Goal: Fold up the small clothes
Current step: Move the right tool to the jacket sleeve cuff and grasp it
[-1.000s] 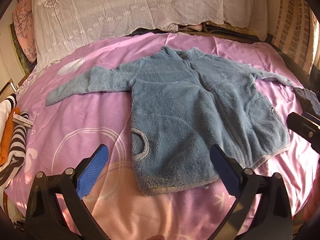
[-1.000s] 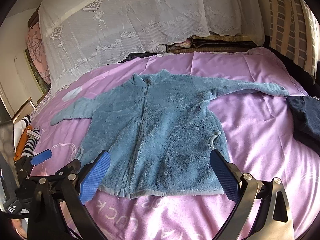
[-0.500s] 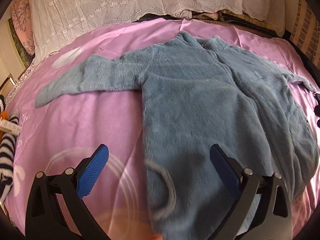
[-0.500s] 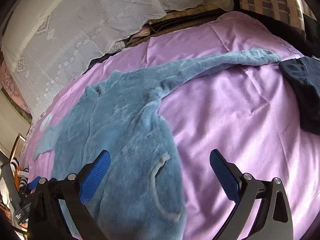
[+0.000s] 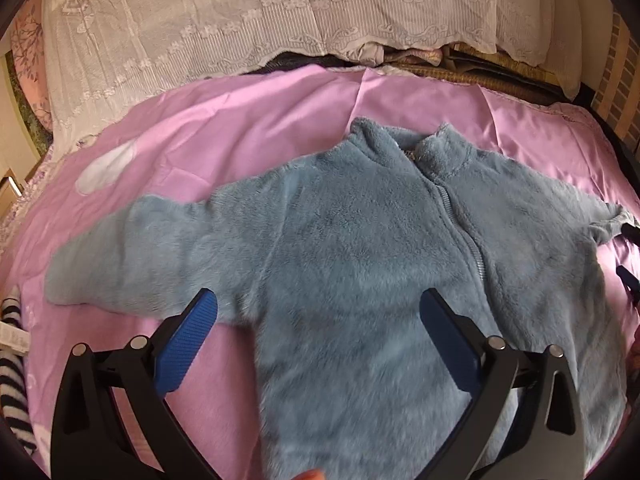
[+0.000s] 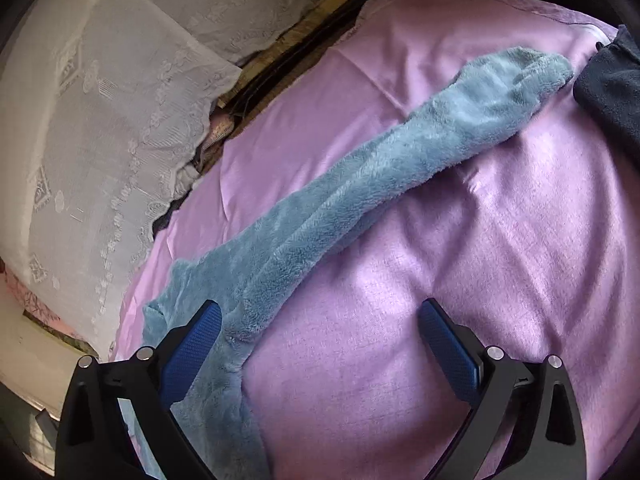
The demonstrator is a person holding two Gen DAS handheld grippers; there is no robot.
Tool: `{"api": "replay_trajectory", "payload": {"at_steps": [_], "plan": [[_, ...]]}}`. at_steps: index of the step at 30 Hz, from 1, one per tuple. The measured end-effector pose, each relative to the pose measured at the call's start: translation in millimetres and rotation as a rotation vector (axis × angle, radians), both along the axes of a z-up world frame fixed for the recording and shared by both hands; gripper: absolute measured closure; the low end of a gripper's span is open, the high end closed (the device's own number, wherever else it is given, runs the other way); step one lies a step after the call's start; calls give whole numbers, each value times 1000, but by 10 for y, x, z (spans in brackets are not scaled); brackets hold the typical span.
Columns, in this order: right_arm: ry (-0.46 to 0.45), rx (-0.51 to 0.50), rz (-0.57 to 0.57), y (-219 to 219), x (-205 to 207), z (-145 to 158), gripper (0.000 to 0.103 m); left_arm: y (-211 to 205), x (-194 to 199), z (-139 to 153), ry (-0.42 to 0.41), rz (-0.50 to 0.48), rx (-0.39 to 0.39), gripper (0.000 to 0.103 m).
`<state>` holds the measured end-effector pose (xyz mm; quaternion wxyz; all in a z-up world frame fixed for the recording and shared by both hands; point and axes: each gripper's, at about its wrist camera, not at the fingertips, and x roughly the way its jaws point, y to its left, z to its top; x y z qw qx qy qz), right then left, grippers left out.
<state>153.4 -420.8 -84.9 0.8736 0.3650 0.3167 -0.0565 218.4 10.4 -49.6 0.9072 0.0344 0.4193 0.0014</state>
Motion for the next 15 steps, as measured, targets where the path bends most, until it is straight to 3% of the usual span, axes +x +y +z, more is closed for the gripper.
{"api": "replay_trajectory", "payload": {"at_steps": [5,15], "plan": [[5,-100,40,89,41,-16,3,27,246,-500,110,25,-26,4],[-28,-71,52,62,-39,-28,3,45,169,-504,90,31,-45,4]]}}
